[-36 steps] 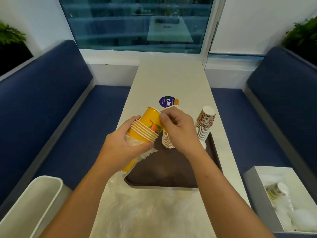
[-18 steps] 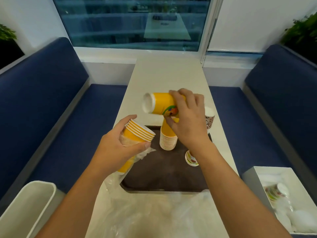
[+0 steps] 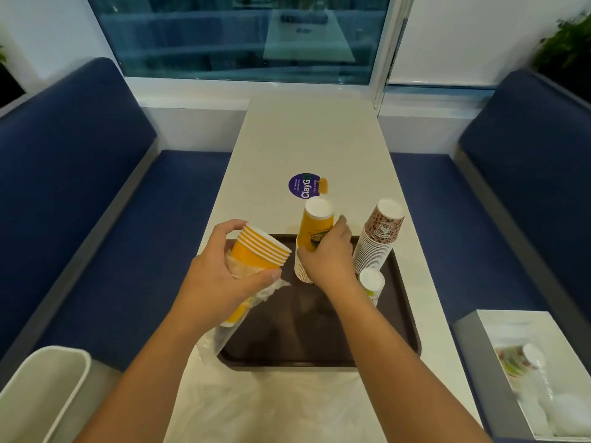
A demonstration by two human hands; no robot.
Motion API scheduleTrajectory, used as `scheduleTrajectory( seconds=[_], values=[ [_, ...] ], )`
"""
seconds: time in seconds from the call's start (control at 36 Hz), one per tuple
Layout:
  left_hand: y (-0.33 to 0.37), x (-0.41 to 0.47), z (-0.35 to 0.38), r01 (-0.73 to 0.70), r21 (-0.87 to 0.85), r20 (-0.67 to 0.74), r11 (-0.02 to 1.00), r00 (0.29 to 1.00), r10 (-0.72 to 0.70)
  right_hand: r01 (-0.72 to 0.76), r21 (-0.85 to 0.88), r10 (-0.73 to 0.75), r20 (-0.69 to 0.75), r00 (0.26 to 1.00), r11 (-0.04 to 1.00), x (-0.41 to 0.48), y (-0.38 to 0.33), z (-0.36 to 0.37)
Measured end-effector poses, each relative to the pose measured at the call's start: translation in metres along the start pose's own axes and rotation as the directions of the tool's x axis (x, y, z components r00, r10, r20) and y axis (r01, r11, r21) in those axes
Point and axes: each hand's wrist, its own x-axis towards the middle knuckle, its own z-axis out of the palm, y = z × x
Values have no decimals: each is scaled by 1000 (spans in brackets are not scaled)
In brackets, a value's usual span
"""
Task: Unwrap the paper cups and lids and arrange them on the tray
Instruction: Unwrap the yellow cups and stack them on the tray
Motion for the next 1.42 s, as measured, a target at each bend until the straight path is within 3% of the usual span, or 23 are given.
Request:
scheduleTrajectory(
  seconds=[0.11,0.19,0.28,0.42,0.53,0.72,0.78,0.83,0.94,1.03,1.08,1.17,1.28,1.33,1.42],
  values=[
    [-1,0,1,-6,-13,-3,1000,1000,6,293,-44,-294,-259,920,955,-36,-24,-14],
    [0,-2,2,-12,-12,-5,1000,1000,12,503,106,-494,-97,864,858,-58,-37,-25],
    [3,-4,0,-28,-29,25,999,999,29,620,198,-644,92,760,759,-70,-38,-30],
    [7,-8,-3,-47,-13,65,999,997,48,553,270,-607,190,772,788,-73,-40,-39],
    [8,-12,-4,-71,9,73,997,995,70,584,226,-623,189,759,780,-76,-42,-43],
    [8,-19,-7,-98,49,75,994,993,94,619,167,-604,-139,785,767,-59,-48,-57],
    [8,-19,-9,-99,41,73,994,993,96,657,93,-655,-50,754,748,-54,-49,-69],
    [9,-20,-11,-107,35,69,994,992,104,715,8,-709,136,692,699,-54,-49,-79],
    [15,-20,-12,-118,23,68,993,991,117,836,-287,-728,410,549,469,-56,-53,-81],
    [16,-20,-12,-116,10,81,993,990,115,819,-399,-731,392,558,412,-51,-56,-77],
    [16,-20,-12,-115,-2,72,993,991,115,798,-456,-808,242,538,394,-44,-54,-79],
    [14,-18,-15,-96,-31,30,995,995,97,690,-499,-828,-109,550,524,-30,-47,-76],
    [13,-13,-16,-75,-34,14,997,997,76,556,-210,-590,-406,698,804,-17,-38,-60],
    [13,-12,-15,-71,-34,11,997,997,71,448,-14,-407,-444,798,894,-12,-35,-49],
    [11,-9,-12,-59,-27,17,998,998,59,290,72,-245,-365,898,954,-4,-25,-31]
  ],
)
